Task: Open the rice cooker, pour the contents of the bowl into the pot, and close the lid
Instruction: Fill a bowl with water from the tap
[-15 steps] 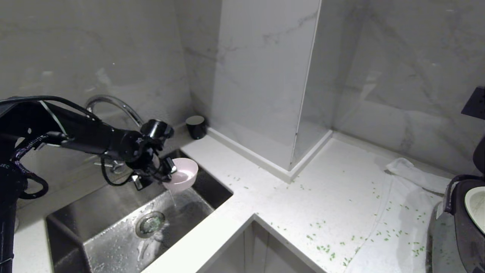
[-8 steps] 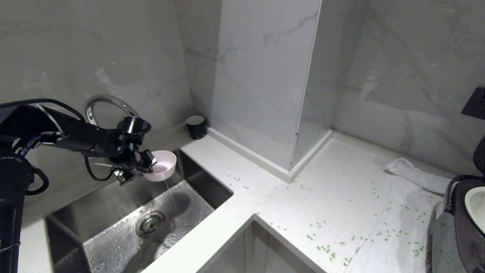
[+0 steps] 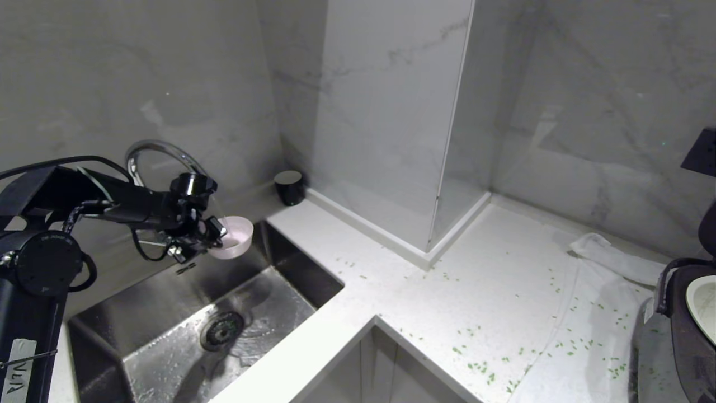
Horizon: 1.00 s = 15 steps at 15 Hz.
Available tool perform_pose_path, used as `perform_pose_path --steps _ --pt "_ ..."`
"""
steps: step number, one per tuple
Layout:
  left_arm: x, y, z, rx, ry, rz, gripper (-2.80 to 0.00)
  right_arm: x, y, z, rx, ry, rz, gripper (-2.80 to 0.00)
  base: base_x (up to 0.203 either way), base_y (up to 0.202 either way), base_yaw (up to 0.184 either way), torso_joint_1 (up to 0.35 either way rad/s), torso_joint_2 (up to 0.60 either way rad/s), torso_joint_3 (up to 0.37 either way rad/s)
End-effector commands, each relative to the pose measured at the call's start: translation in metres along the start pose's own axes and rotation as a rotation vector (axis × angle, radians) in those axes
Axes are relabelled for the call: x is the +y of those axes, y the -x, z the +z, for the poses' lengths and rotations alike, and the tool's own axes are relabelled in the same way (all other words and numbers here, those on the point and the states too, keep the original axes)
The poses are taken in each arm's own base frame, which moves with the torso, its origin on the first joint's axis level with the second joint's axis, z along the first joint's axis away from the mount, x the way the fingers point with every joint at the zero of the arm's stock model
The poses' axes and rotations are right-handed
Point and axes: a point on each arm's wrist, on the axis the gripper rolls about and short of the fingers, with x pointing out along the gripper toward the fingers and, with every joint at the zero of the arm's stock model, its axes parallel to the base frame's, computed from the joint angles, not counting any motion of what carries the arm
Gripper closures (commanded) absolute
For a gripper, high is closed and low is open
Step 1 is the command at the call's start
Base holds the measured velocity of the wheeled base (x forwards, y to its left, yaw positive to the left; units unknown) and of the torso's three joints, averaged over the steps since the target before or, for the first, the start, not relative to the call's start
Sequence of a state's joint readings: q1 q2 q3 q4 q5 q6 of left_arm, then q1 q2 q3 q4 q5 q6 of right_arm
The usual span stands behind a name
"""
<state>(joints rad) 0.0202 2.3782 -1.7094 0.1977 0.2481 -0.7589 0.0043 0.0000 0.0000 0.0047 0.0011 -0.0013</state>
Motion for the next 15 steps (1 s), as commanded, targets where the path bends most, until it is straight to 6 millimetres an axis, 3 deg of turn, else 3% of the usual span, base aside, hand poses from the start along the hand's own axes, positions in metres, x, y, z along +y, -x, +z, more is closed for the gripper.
perform_pose_path --steps 1,15 --pt "0.001 -0.014 0.004 -0.010 0.028 0.004 0.00 0.000 0.000 0.000 0.000 0.000 0.000 0.00 0.000 0.000 0.000 0.000 0.00 0.000" --pt "-0.014 -0.021 0.015 -0.032 0.122 -0.130 0.00 0.000 0.000 -0.001 0.002 0.000 0.001 0.00 0.000 0.000 0.000 0.000 0.00 0.000"
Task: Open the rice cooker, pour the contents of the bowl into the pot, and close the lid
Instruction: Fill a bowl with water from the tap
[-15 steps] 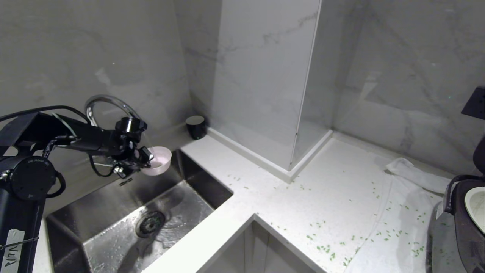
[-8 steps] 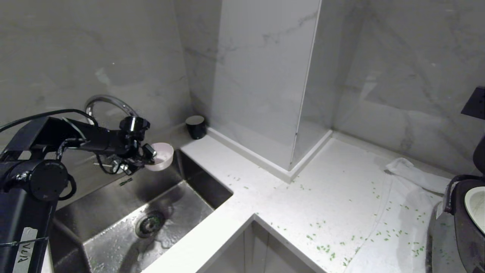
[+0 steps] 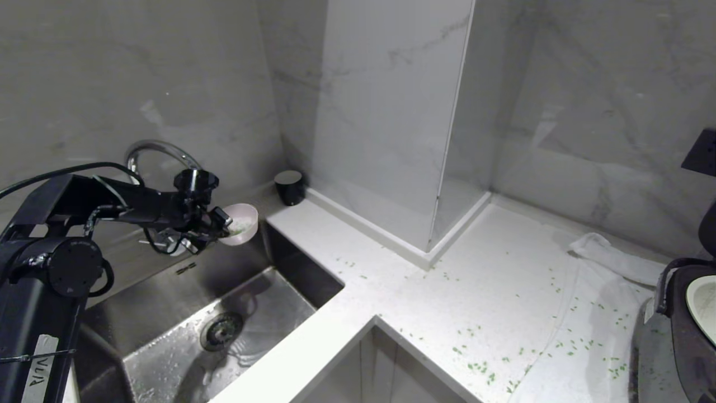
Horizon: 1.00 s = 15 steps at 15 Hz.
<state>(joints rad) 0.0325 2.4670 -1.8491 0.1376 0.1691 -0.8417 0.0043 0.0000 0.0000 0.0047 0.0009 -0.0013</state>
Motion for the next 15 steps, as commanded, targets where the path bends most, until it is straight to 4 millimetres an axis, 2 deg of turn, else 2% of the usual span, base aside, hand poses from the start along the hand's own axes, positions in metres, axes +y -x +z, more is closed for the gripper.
perform_pose_path --steps 1,11,15 --pt "0.000 0.000 0.001 -0.011 0.006 -0.005 0.00 0.000 0.000 0.000 0.000 0.000 0.001 0.00 0.000 0.000 0.000 0.000 0.00 0.000" --pt "0.011 0.000 0.006 -0.056 -0.062 0.082 0.00 0.000 0.000 0.000 0.002 0.000 0.000 0.00 0.000 0.000 0.000 0.000 0.00 0.000" --pt "0.008 0.002 -0.009 -0.060 -0.120 0.118 0.00 0.000 0.000 -0.001 0.001 0.000 0.001 0.00 0.000 0.000 0.000 0.000 0.00 0.000"
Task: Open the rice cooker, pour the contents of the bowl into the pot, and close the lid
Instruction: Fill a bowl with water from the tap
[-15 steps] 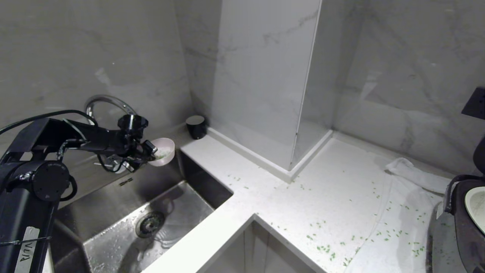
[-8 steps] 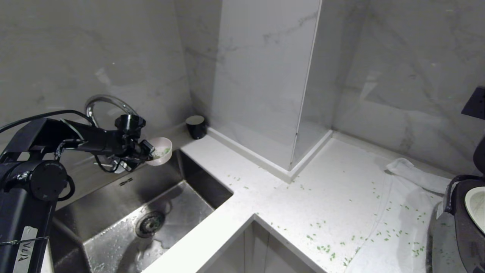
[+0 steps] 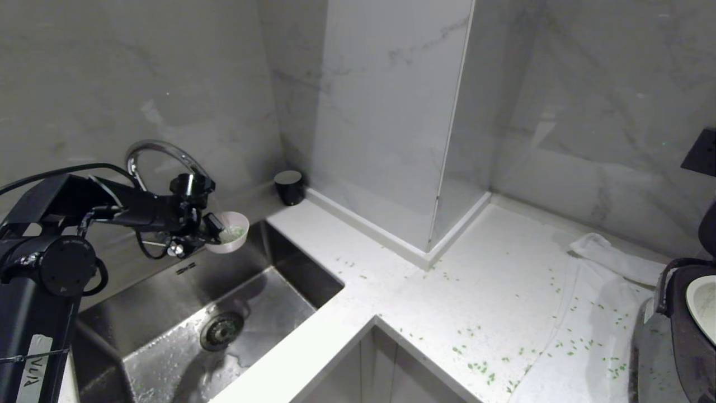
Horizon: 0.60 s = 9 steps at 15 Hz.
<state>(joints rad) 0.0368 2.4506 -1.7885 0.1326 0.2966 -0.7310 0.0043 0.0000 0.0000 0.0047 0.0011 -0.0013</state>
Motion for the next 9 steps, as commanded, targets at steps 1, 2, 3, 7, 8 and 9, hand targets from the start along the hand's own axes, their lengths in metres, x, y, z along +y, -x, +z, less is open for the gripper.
perform_pose_path --steps 1,2,3,7,8,9 --pt "-0.008 0.005 -0.009 0.011 -0.003 -0.013 0.00 0.000 0.000 0.000 0.001 0.000 0.001 0.00 0.000 0.000 0.000 0.000 0.00 0.000" --pt "-0.011 0.006 -0.012 0.018 0.001 -0.020 0.00 0.000 0.000 0.000 0.001 0.000 0.001 0.00 0.000 0.000 0.000 0.000 0.00 0.000" --pt "-0.012 0.007 -0.013 0.023 0.014 -0.027 0.00 0.000 0.000 -0.001 0.001 0.000 0.001 0.00 0.000 0.000 0.000 0.000 0.00 0.000" --pt "-0.006 -0.001 -0.012 0.035 0.026 -0.020 0.00 0.000 0.000 0.000 0.001 0.000 0.001 0.00 0.000 0.000 0.000 0.000 0.00 0.000" --pt "-0.001 -0.004 -0.009 0.033 0.021 -0.005 0.00 0.000 0.000 0.000 0.001 0.000 0.001 0.00 0.000 0.000 0.000 0.000 0.00 0.000" --pt "0.003 -0.004 -0.005 0.028 0.013 0.001 0.00 0.000 0.000 0.000 0.001 0.000 0.001 0.00 0.000 0.000 0.000 0.000 0.00 0.000"
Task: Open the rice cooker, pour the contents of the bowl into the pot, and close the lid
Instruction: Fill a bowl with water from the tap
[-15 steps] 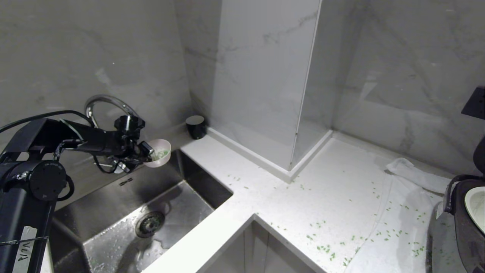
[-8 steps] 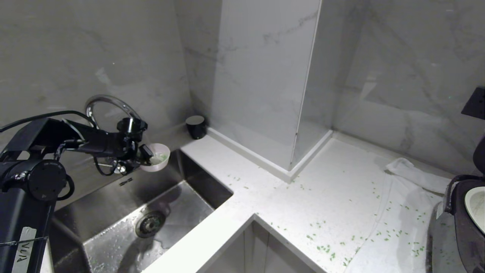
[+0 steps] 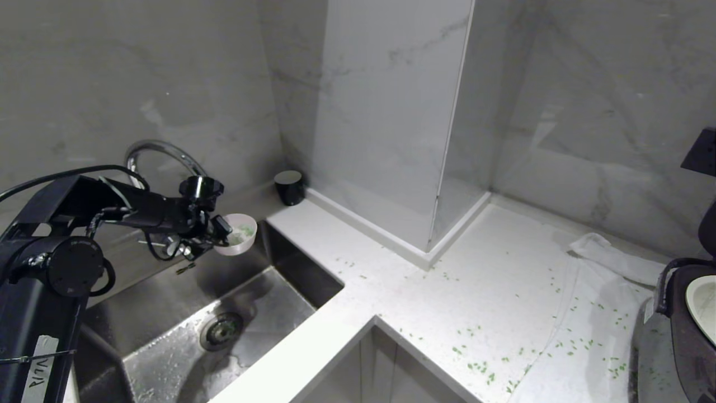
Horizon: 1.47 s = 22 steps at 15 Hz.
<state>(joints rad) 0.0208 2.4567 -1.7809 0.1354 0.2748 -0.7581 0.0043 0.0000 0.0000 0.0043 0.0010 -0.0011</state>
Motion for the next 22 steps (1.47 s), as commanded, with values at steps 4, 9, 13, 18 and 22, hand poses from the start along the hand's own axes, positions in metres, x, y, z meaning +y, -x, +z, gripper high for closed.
perform_pose_path --steps 4,9,13,18,22 --pt "0.015 -0.004 0.011 0.020 -0.013 0.067 0.00 0.000 0.000 0.000 0.001 0.000 0.001 0.00 0.000 0.000 0.000 0.000 0.00 0.000" --pt "-0.003 0.011 -0.013 0.066 -0.050 0.035 0.00 0.000 0.000 -0.001 0.003 0.000 0.001 0.00 0.000 0.000 0.000 0.000 0.00 0.000" --pt "-0.022 0.032 -0.066 0.179 -0.168 0.019 0.00 0.000 0.000 -0.001 0.003 0.000 0.001 0.00 0.000 0.000 0.000 0.000 0.00 0.000" --pt "-0.063 0.070 -0.122 0.231 -0.289 -0.088 0.00 0.000 0.000 -0.001 0.003 0.000 0.001 0.00 0.000 0.000 0.000 0.000 0.00 0.000" --pt "-0.096 0.097 -0.150 0.248 -0.359 -0.169 0.00 0.000 0.000 -0.001 0.002 0.000 0.000 0.00 0.000 0.000 0.000 0.000 0.00 0.000"
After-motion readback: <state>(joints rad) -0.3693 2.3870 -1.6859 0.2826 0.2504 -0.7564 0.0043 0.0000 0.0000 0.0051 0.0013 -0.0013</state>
